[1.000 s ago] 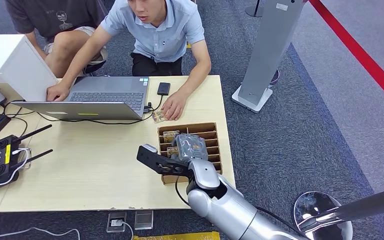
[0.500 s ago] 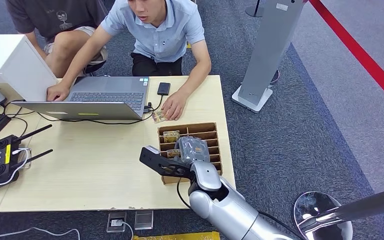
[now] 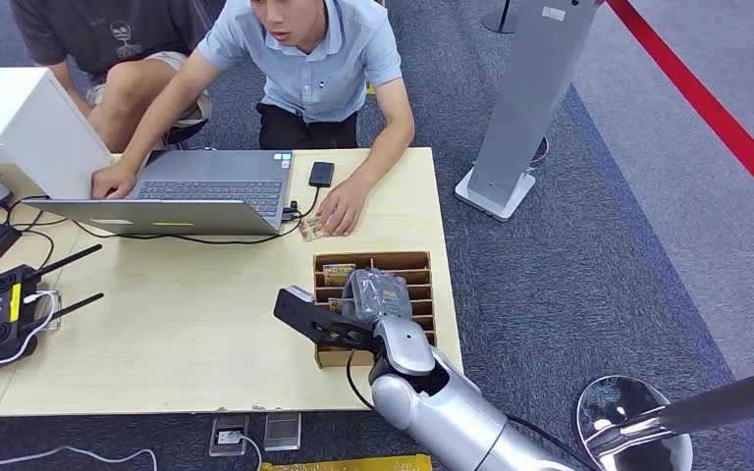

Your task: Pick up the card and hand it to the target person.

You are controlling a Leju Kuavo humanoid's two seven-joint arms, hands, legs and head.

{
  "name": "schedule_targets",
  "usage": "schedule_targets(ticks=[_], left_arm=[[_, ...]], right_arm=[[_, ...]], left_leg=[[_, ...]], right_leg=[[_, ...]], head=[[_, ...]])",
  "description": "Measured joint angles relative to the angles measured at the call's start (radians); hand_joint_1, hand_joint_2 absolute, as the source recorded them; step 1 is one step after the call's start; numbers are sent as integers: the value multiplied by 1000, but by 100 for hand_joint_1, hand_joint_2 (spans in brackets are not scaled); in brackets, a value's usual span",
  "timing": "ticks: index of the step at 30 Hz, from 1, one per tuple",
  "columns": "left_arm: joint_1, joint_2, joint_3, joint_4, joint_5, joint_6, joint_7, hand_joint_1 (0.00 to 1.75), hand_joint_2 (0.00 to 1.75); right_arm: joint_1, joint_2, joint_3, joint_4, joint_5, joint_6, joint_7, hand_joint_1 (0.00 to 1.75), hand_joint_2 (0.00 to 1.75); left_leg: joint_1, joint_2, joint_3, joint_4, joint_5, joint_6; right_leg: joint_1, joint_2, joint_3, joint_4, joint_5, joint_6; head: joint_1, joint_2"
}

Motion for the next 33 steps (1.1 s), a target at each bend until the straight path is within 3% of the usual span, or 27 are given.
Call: schedule_targets(ticks=[19,33], left_arm=[[1,0,2,0,15,16,-8,0,175],[9,0,21,0,33,12,-15,0,175]], right_arm=[[9,-24,5,-74,-63,-46,0,175,175],[34,-137,9,-453,-74,-143,-24,175,175]], left_leg=[[0,0,1,0,0,0],[0,0,1,0,0,0]], right_leg=[[0,0,0,0,0,0],[0,0,0,0,0,0]], head=[[0,0],[0,0]])
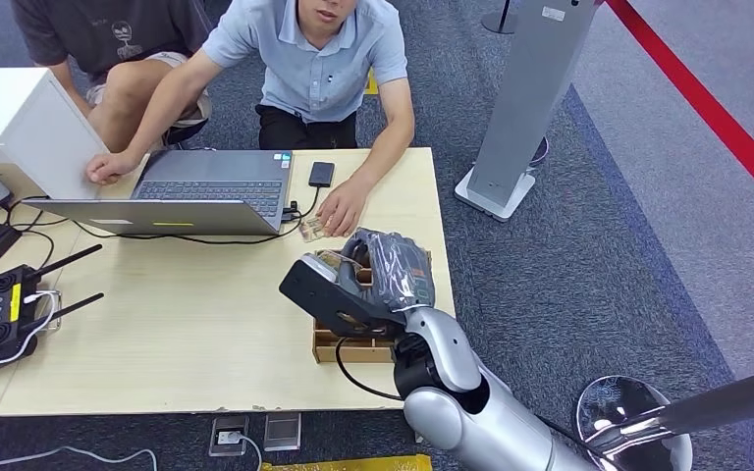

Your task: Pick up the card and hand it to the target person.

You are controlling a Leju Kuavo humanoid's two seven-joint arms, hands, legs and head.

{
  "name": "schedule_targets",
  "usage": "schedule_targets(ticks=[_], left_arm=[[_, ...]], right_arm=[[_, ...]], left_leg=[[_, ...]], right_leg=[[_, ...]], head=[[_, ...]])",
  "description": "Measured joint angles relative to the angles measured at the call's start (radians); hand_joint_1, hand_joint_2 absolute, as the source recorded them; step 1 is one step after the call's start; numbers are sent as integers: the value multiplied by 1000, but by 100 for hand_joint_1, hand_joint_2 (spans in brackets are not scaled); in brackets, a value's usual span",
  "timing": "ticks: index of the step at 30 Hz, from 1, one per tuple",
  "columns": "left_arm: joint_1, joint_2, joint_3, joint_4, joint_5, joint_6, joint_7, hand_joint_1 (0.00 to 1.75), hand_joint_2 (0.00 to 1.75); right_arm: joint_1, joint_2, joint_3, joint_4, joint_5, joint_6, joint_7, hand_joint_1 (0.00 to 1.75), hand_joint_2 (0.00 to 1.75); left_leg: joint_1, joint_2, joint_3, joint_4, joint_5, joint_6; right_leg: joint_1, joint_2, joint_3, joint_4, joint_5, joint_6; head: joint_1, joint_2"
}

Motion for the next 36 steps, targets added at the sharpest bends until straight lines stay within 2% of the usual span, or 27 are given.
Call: schedule_targets(ticks=[4,7,14,17,20,25,29,36], left_arm=[[0,0,3,0,-4,-2,-2,0,175],[-2,0,3,0,-15,-8,-6,0,175],[-15,-1,3,0,-46,-22,-15,0,175],[-27,-2,2,0,-59,-29,-8,0,175],[-35,-2,2,0,-64,-31,-3,0,175],[-37,-2,2,0,-60,-29,-4,0,175],[-32,-2,2,0,-53,-27,-3,0,175],[-19,-2,1,0,-51,-20,6,0,175]], right_arm=[[-10,-24,6,-47,-50,38,-58,175,175],[-54,-21,26,-10,-97,78,-156,175,175],[-239,76,82,324,-235,61,-474,175,175],[-337,114,94,495,-269,41,-549,175,175],[-422,139,109,639,-225,25,-541,175,175],[-519,160,146,827,-115,-34,-425,175,175],[-552,164,160,923,-115,-50,-390,175,175],[-577,165,169,1017,-122,-62,-378,175,175]], left_leg=[[0,0,-1,0,0,0],[0,0,-1,0,0,0],[0,-1,-1,0,2,0],[0,-1,-1,0,2,0],[0,-1,-1,0,2,0],[0,-1,-2,0,2,0],[0,-1,-2,0,2,0],[0,-1,-1,0,2,0]], right_leg=[[0,0,0,0,0,0],[0,0,1,0,0,0],[0,-1,1,2,0,0],[0,-2,1,2,0,0],[0,-2,1,2,0,0],[0,-2,0,2,1,0],[0,-2,0,1,1,0],[0,-1,0,1,1,0]], head=[[0,0],[-1,0],[-1,0],[-1,0],[0,0],[1,0],[0,0],[-1,0]])
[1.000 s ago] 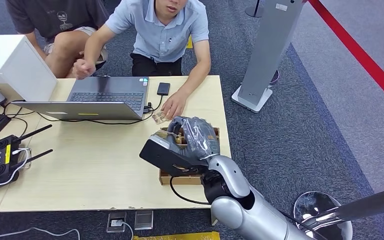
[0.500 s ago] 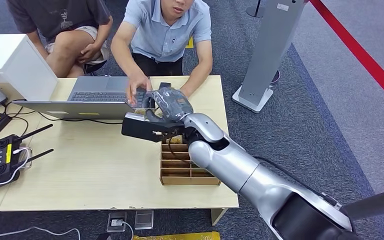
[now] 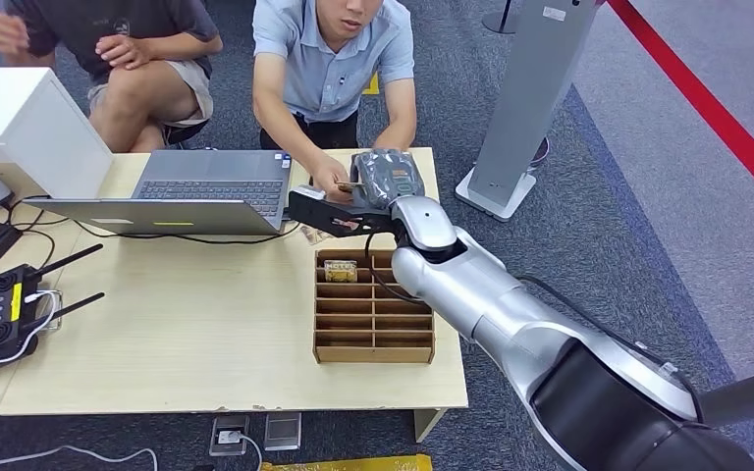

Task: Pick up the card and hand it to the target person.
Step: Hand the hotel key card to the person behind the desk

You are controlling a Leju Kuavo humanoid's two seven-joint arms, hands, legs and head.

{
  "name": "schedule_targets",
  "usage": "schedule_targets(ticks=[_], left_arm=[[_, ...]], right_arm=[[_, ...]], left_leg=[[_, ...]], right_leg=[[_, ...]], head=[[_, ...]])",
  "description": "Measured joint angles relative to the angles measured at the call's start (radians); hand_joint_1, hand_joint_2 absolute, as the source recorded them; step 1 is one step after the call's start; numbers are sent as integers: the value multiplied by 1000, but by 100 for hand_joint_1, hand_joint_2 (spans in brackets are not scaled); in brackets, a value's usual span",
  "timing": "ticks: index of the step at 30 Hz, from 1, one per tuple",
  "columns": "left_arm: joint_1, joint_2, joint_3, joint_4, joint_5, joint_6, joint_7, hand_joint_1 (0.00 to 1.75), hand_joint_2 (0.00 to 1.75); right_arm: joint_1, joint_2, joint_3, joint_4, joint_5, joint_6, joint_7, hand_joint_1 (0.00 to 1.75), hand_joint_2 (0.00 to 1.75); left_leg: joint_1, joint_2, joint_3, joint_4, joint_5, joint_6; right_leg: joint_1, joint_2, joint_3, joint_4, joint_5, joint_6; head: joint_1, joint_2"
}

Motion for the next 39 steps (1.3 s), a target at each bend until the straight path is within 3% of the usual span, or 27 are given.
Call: schedule_targets(ticks=[2,6,19,26,30,33,36,39], left_arm=[[0,0,0,0,0,0,-5,0,175],[-2,0,0,0,-1,-1,-13,0,175],[-6,0,-15,0,12,-1,-28,0,175],[8,0,-15,0,40,9,-12,0,175],[13,0,-14,0,64,9,-6,0,175],[18,0,-14,0,74,8,-16,0,175],[23,0,-13,0,78,11,-22,0,175],[26,1,-13,0,79,11,-25,0,175]], right_arm=[[-3,1,0,13,-6,-6,-7,175,175],[-9,8,0,27,-7,-6,-24,0,175],[-44,40,3,50,-27,-30,-39,0,175],[-29,-3,-16,-60,-82,-30,42,0,175],[67,-79,-59,-283,-117,-23,105,0,175],[180,-145,-111,-476,-140,-34,102,0,175],[328,-210,-185,-676,-177,-61,54,0,175],[496,-266,-271,-866,-261,-107,-61,0,175]], left_leg=[[0,0,0,0,0,0],[0,0,0,0,0,0],[0,0,0,0,0,0],[0,0,1,0,0,0],[0,0,1,0,0,0],[0,0,2,1,-1,0],[0,0,2,1,-1,0],[0,0,2,1,-2,1]], right_leg=[[0,0,0,0,0,0],[0,0,0,0,0,0],[0,0,0,0,0,0],[0,0,0,0,0,0],[0,0,0,-1,0,0],[0,0,1,-2,0,0],[0,0,1,-2,0,0],[0,0,1,-3,0,1]], head=[[0,0],[1,0],[1,0],[0,0],[0,0],[0,0],[1,0],[1,0]])
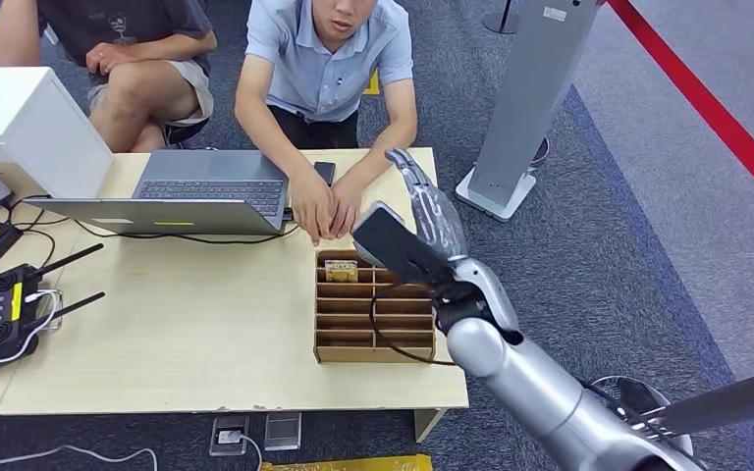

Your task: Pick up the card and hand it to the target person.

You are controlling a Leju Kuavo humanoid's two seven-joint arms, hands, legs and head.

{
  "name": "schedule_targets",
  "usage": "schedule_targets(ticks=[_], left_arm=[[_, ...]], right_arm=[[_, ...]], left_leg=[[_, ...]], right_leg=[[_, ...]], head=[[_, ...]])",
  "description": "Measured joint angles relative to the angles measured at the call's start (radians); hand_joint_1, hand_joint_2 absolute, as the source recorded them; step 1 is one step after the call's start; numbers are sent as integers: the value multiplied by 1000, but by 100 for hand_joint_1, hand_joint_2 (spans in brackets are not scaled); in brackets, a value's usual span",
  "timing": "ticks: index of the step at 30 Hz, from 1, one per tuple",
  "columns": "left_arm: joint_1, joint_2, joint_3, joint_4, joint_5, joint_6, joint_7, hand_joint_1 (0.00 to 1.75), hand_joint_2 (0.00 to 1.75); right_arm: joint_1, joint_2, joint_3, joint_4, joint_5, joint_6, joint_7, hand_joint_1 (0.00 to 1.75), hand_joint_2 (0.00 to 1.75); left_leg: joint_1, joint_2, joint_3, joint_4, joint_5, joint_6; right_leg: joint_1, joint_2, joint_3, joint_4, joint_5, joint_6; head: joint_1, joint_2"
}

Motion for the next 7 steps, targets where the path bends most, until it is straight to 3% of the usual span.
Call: schedule_targets(ticks=[4,7], left_arm=[[2,1,0,0,1,1,-8,0,175],[1,1,0,0,1,1,-11,0,175]], right_arm=[[203,-57,-111,-207,-133,-24,-167,0,175],[301,-84,-162,-302,-220,-12,-255,0,175]], left_leg=[[0,1,0,0,-1,0],[0,1,0,0,-1,0]], right_leg=[[0,1,0,0,0,0],[0,1,0,0,0,0]], head=[[0,0],[-1,0]])
